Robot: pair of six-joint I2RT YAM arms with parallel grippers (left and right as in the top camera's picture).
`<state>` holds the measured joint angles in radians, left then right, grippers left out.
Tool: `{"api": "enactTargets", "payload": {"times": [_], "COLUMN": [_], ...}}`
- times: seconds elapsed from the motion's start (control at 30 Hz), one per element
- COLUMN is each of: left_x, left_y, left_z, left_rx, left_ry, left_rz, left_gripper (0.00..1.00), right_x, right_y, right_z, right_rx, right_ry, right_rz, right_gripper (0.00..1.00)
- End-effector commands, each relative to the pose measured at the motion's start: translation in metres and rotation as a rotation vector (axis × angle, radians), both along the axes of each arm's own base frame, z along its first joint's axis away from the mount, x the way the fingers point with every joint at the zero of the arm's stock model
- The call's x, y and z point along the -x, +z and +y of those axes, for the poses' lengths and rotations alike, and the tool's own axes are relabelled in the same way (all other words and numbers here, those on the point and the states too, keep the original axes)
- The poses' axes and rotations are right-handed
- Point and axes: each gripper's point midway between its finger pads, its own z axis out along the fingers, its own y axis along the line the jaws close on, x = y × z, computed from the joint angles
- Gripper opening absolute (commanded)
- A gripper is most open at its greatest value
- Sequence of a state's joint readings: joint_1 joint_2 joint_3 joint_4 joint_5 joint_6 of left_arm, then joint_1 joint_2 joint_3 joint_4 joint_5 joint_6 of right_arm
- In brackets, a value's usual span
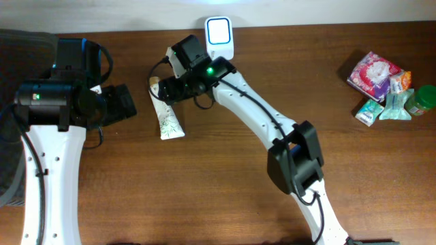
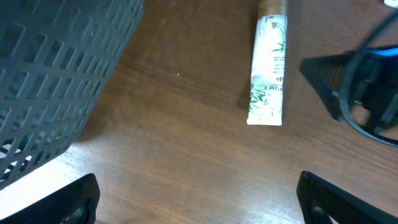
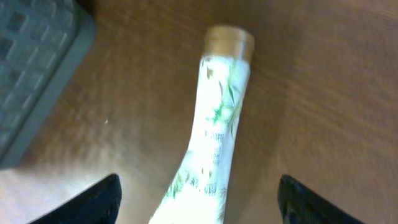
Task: Scan the item barcode
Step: 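Reach the right gripper to the white tube and grasp it, then lift the white tube and move it toward the scanner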
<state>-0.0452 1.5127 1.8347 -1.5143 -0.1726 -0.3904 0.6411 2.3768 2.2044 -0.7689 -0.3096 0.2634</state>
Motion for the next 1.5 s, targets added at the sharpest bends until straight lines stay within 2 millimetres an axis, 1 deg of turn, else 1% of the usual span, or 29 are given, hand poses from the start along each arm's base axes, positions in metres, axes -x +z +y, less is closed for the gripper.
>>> {"api": "enactTargets", "payload": {"times": [0.0, 0.07, 0.1, 0.17, 0.23, 0.3, 0.33, 0.37, 0.47, 0.57, 0.63, 0.67, 0.7, 0.73, 0.77, 0.8, 0.83, 0.87, 0.93, 1.03, 1.1, 1.13, 1.17, 1.2, 1.3, 1.33, 1.37, 1.43, 1.47], "left_x": [0.001, 0.001, 0.001, 0.001, 0.001, 0.001, 0.001, 0.001, 0.001, 0.001, 0.001, 0.001, 0.001, 0.001, 0.001, 0.001, 0.001, 0.001, 0.001, 0.001, 0.001, 0.001, 0.001, 0.001, 0.001, 0.001, 0.001, 0.001, 0.001], "left_y": [0.005, 0.005, 0.005, 0.005, 0.005, 0.005, 0.005, 0.005, 0.005, 0.005, 0.005, 0.005, 0.005, 0.005, 0.005, 0.005, 0.005, 0.005, 0.005, 0.005, 0.005, 0.005, 0.005, 0.005, 0.005, 0.005, 0.005, 0.005, 0.005], "left_z": [0.002, 0.002, 0.002, 0.002, 0.002, 0.002, 0.002, 0.002, 0.002, 0.002, 0.002, 0.002, 0.002, 0.002, 0.002, 0.002, 0.002, 0.002, 0.002, 0.002, 0.002, 0.002, 0.002, 0.002, 0.002, 0.002, 0.002, 0.002, 0.002], "left_rx": [0.002, 0.002, 0.002, 0.002, 0.002, 0.002, 0.002, 0.002, 0.002, 0.002, 0.002, 0.002, 0.002, 0.002, 0.002, 0.002, 0.002, 0.002, 0.002, 0.002, 0.002, 0.002, 0.002, 0.002, 0.002, 0.002, 0.002, 0.002, 0.002], "left_ry": [0.017, 0.017, 0.017, 0.017, 0.017, 0.017, 0.017, 0.017, 0.017, 0.017, 0.017, 0.017, 0.017, 0.017, 0.017, 0.017, 0.017, 0.017, 0.017, 0.017, 0.017, 0.017, 0.017, 0.017, 0.017, 0.017, 0.017, 0.017, 0.017], "left_rz": [-0.02, -0.02, -0.02, -0.02, -0.02, -0.02, -0.02, -0.02, -0.02, -0.02, -0.02, -0.02, -0.02, -0.02, -0.02, -0.02, -0.02, -0.02, -0.02, -0.02, -0.02, -0.02, -0.02, -0.02, -0.02, -0.02, -0.02, -0.02, -0.02], "left_gripper": [0.99, 0.99, 0.99, 0.99, 0.99, 0.99, 0.99, 0.99, 0.99, 0.99, 0.99, 0.99, 0.99, 0.99, 0.99, 0.99, 0.99, 0.99, 0.99, 0.99, 0.99, 0.99, 0.99, 0.99, 0.99, 0.99, 0.99, 0.99, 0.99], "right_x": [0.008, 0.023, 0.027, 0.027, 0.026, 0.029, 0.029, 0.029, 0.03, 0.047, 0.062, 0.064, 0.062, 0.059, 0.057, 0.052, 0.047, 0.043, 0.044, 0.056, 0.056, 0.055, 0.054, 0.055, 0.055, 0.051, 0.047, 0.046, 0.048], "right_y": [-0.054, -0.084, -0.09, -0.09, -0.094, -0.104, -0.107, -0.107, -0.1, -0.081, -0.079, -0.079, -0.078, -0.071, -0.061, -0.047, -0.038, -0.036, -0.037, -0.038, -0.045, -0.047, -0.052, -0.059, -0.082, -0.09, -0.092, -0.098, -0.107], "right_z": [0.008, 0.021, 0.025, 0.029, 0.026, 0.019, 0.014, 0.006, -0.034, -0.09, -0.132, -0.152, -0.158, -0.159, -0.158, -0.155, -0.151, -0.149, -0.147, -0.129, -0.116, -0.112, -0.108, -0.105, -0.113, -0.127, -0.136, -0.144, -0.145], "right_rx": [0.068, 0.098, 0.104, 0.103, 0.124, 0.154, 0.175, 0.203, 0.299, 0.411, 0.526, 0.579, 0.582, 0.579, 0.572, 0.554, 0.533, 0.523, 0.523, 0.559, 0.632, 0.649, 0.681, 0.701, 0.741, 0.792, 0.816, 0.821, 0.816], "right_ry": [-0.002, 0.031, 0.046, 0.049, 0.037, 0.028, 0.019, 0.006, -0.103, -0.175, -0.217, -0.24, -0.224, -0.215, -0.217, -0.22, -0.224, -0.226, -0.221, -0.168, -0.154, -0.15, -0.177, -0.176, -0.185, -0.205, -0.22, -0.231, -0.229], "right_rz": [0.056, 0.088, 0.089, 0.077, 0.071, 0.082, 0.088, 0.098, 0.183, 0.316, 0.409, 0.435, 0.437, 0.427, 0.418, 0.396, 0.368, 0.354, 0.353, 0.316, 0.223, 0.198, 0.162, 0.155, 0.186, 0.169, 0.163, 0.181, 0.201], "right_gripper": [0.68, 0.68, 0.68, 0.68, 0.66, 0.15, 0.04, 0.04, 0.04, 0.04, 0.04, 0.04, 0.09, 0.23, 0.46, 0.62, 0.69, 0.73, 0.75, 0.79, 0.78, 0.75, 0.63, 0.56, 0.56, 0.58, 0.62, 0.63, 0.62]}}
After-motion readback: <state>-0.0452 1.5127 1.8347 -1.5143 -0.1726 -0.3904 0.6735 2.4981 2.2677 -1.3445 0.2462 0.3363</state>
